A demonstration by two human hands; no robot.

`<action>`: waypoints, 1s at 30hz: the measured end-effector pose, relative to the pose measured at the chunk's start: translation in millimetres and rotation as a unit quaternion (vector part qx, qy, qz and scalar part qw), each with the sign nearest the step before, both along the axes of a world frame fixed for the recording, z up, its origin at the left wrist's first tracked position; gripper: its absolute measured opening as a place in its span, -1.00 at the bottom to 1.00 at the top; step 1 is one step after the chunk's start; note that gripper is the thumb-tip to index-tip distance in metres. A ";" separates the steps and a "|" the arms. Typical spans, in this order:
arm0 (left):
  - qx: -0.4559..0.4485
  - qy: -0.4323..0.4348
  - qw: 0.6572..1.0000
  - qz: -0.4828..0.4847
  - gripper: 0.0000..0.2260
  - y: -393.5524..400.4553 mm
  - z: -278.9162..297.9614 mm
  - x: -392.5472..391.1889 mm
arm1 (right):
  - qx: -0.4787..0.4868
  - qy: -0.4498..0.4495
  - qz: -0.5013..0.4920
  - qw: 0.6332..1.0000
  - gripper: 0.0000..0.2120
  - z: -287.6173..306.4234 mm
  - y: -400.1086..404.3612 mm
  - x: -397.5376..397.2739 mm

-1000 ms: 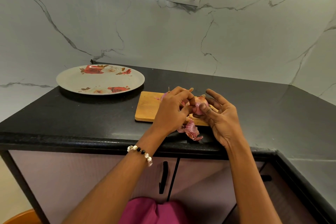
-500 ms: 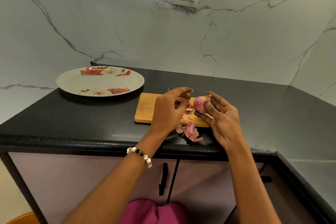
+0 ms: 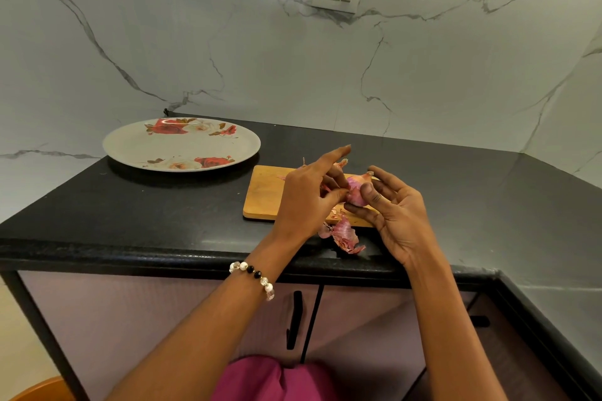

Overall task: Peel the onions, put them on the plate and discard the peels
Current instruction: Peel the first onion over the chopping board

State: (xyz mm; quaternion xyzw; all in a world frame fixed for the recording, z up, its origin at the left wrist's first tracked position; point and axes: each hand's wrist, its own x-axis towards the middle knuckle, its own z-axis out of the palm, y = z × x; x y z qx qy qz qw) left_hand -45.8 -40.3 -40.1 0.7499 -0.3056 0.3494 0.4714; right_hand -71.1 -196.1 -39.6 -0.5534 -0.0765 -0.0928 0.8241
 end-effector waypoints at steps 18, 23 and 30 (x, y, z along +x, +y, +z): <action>0.076 -0.007 0.997 -0.003 -0.33 -2.7 -6.1 8.2 | -0.015 0.000 0.002 1.000 -0.35 0.4 -0.1 -1.6; 0.030 0.001 0.999 -0.027 -0.34 -1.9 -2.0 5.7 | -0.009 0.001 -0.004 1.000 -0.37 0.9 -0.3 -1.8; 0.028 -0.006 0.999 -0.014 -0.36 -1.5 -1.9 3.7 | -0.006 0.004 0.003 1.000 -0.33 0.7 -0.4 -1.9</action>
